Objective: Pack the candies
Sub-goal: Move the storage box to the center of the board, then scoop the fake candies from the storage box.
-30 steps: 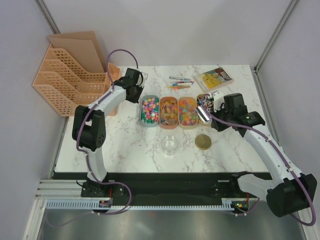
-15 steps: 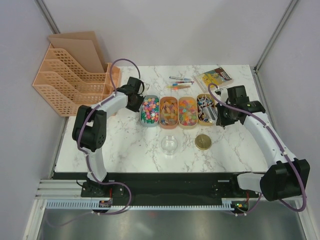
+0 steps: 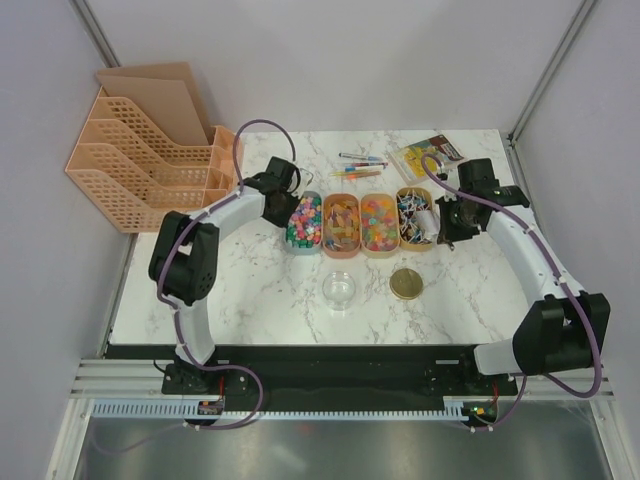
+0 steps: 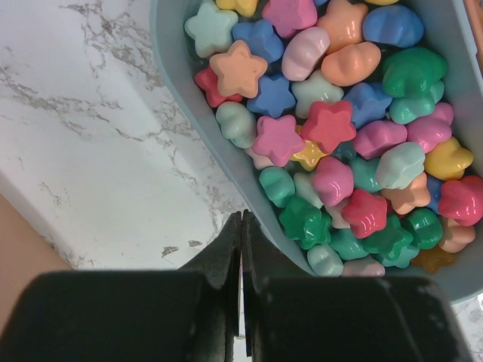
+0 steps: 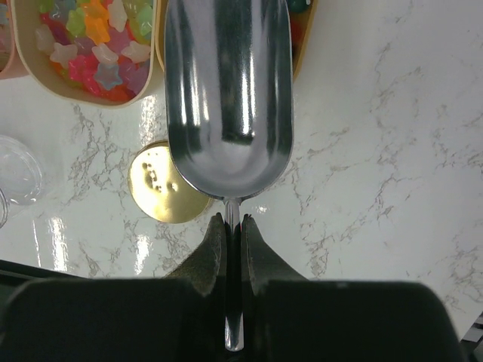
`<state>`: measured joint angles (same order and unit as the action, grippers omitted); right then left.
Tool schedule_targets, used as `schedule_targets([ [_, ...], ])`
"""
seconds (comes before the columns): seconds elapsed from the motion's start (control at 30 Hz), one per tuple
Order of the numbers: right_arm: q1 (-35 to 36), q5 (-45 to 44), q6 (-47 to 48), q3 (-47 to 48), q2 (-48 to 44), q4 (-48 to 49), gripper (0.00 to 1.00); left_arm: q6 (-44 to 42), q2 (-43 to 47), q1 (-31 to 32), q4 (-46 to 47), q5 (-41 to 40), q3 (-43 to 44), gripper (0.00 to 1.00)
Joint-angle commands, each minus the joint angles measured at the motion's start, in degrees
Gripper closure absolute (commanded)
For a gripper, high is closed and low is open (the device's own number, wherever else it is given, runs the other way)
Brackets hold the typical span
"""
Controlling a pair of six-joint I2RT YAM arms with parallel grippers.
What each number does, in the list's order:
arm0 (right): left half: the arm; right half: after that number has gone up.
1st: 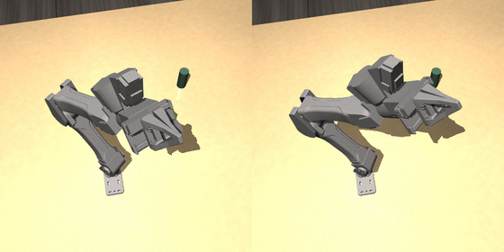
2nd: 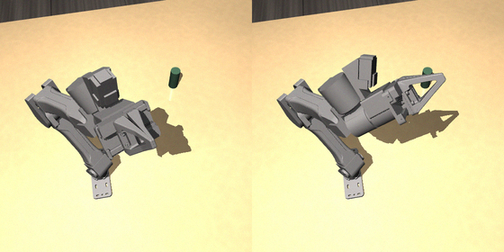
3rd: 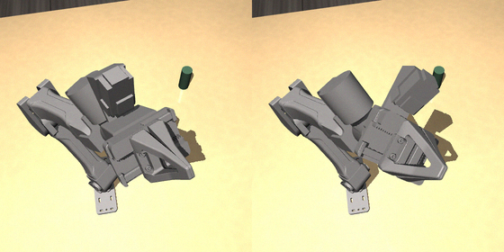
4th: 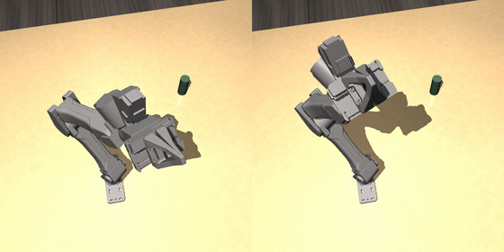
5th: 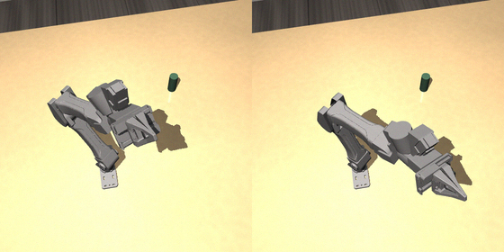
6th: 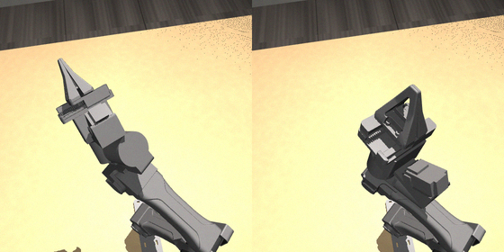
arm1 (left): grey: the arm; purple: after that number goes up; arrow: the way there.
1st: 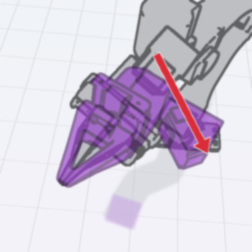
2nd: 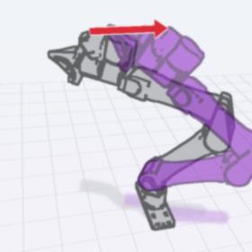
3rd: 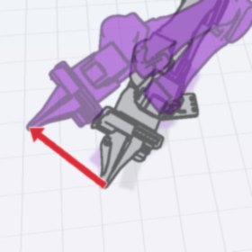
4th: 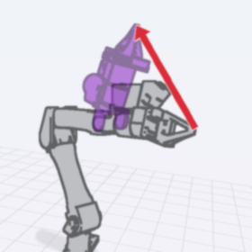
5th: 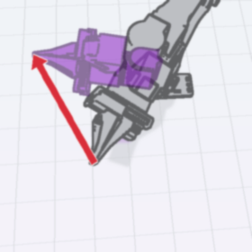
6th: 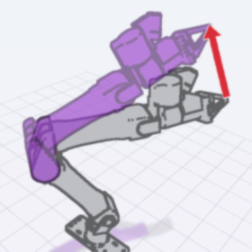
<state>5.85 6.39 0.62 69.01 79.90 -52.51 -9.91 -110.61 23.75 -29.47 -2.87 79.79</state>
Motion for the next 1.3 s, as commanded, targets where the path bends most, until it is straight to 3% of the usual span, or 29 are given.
schedule_targets([
  [0.0,-0.1,-1.0,1.7,3.1,0.1,-1.1,1.00,-1.0,0.9,3.1,2.0,4.8,1.9,0.98],
  [0.37,-5.3,-0.7,9.4,11.6,5.8,-10.9,1.00,0.7,1.6,9.5,0.7,5.6,3.3,0.98],
  [0.47,-5.7,-0.7,9.2,13.2,7.0,-12.0,1.00,1.8,1.8,9.7,0.6,3.8,3.0,0.87],
  [0.5,-5.6,-0.9,9.0,13.3,7.0,-12.3,1.00,2.0,2.2,9.7,0.7,3.1,2.7,0.77],
  [0.8,-8.7,-1.7,9.7,8.9,8.1,-15.4,1.00,2.4,4.9,9.6,3.5,-2.0,-1.9,0.57],
  [0.97,-9.7,-1.6,11.4,12.3,12.7,-17.1,1.00,2.9,5.6,9.6,5.0,-2.6,-2.9,0.52],
  [1.27,-9.7,-3.1,14.3,22.6,21.9,-20.3,1.00,1.9,6.3,9.6,7.1,-3.3,-5.3,0.51],
])
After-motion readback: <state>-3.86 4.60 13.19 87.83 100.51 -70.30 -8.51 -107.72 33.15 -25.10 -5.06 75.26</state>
